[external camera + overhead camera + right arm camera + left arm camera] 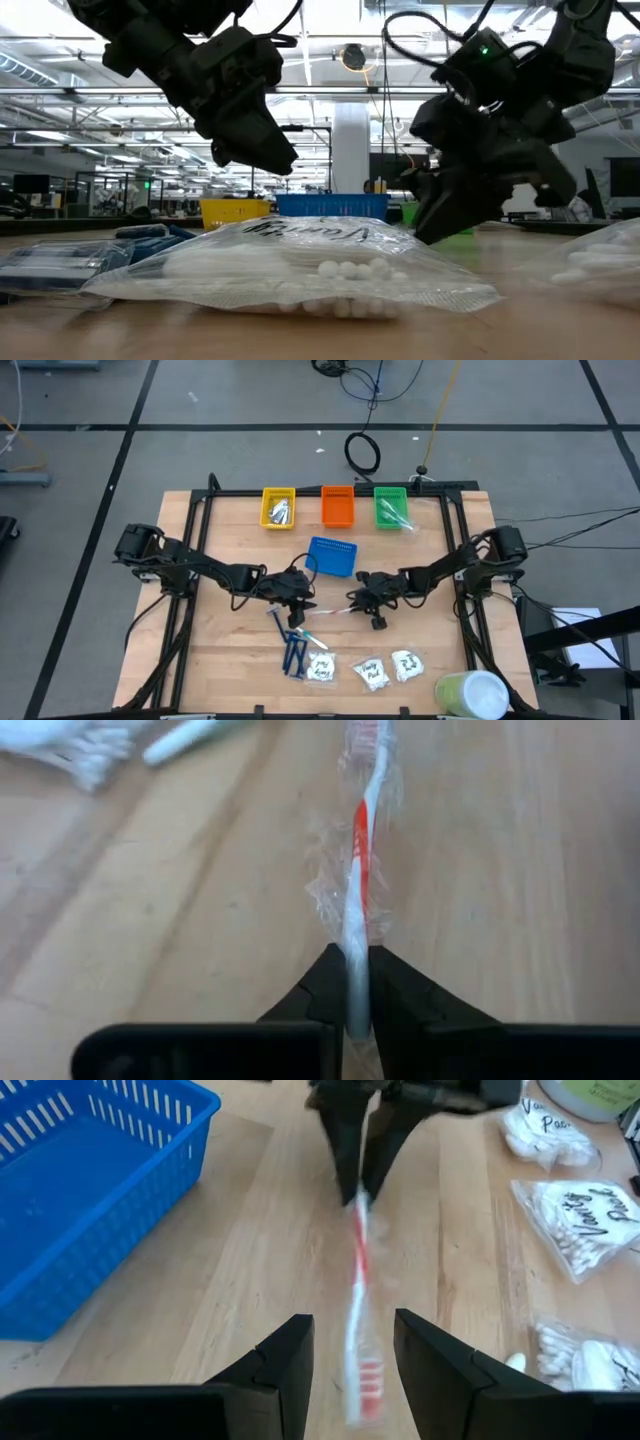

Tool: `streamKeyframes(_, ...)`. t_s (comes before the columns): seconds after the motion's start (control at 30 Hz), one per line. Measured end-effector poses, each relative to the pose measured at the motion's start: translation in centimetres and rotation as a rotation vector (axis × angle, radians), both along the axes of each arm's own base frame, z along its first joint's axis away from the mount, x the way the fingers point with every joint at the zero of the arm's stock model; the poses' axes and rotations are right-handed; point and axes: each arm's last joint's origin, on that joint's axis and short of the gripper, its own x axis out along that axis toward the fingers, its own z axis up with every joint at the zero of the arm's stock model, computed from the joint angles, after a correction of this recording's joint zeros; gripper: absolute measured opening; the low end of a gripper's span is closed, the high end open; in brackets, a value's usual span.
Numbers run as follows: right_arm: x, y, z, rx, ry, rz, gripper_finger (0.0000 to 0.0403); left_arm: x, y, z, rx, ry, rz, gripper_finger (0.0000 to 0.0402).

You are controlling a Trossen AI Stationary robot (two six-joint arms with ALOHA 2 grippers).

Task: Pick & Place Travel size toiletries
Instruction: Put the red toothbrush into the green basket

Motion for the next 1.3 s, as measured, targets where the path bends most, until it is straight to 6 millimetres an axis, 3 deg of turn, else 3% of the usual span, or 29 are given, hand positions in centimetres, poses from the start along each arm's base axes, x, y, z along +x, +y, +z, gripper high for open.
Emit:
streamKeyframes(0.3, -2.2, -0.6, 6.8, 0.004, -0.127, -0.055, 0.0019, 0.0, 0.0, 0.0, 0.041, -0.005, -0.025, 0.0136)
streamKeyframes(0.53, -5.6, -3.1, 11.4, -0.176, -0.222, -0.416, 0.0019, 0.0, -0.1, 0.0, 0.036, 0.003, -0.048, 0.0136)
streamKeyframes(0.67, -7.1, -4.2, 12.9, -0.196, -0.265, -0.515, 0.0019, 0.0, 0.0, 0.0, 0.064, -0.001, -0.051, 0.0136)
streamKeyframes(0.73, -7.7, -5.1, 13.4, -0.211, -0.295, -0.690, 0.0019, 0.0, -0.1, 0.0, 0.066, -0.003, -0.057, 0.0136)
streamKeyframes(0.83, -8.7, -6.5, 13.4, -0.317, -0.271, -0.994, 0.0019, 0.0, -0.1, 0.0, 0.066, -0.004, -0.057, 0.0136)
streamKeyframes(0.93, -9.7, -7.9, 12.5, -0.415, -0.174, -1.185, 0.0019, 0.0, 0.1, 0.0, 0.069, -0.004, -0.052, 0.0136)
streamKeyframes(1.3, -10.5, -11.2, 9.2, -0.296, 0.117, -1.293, 0.0021, 0.0, 0.0, 0.0, 0.068, -0.003, -0.054, 0.0136)
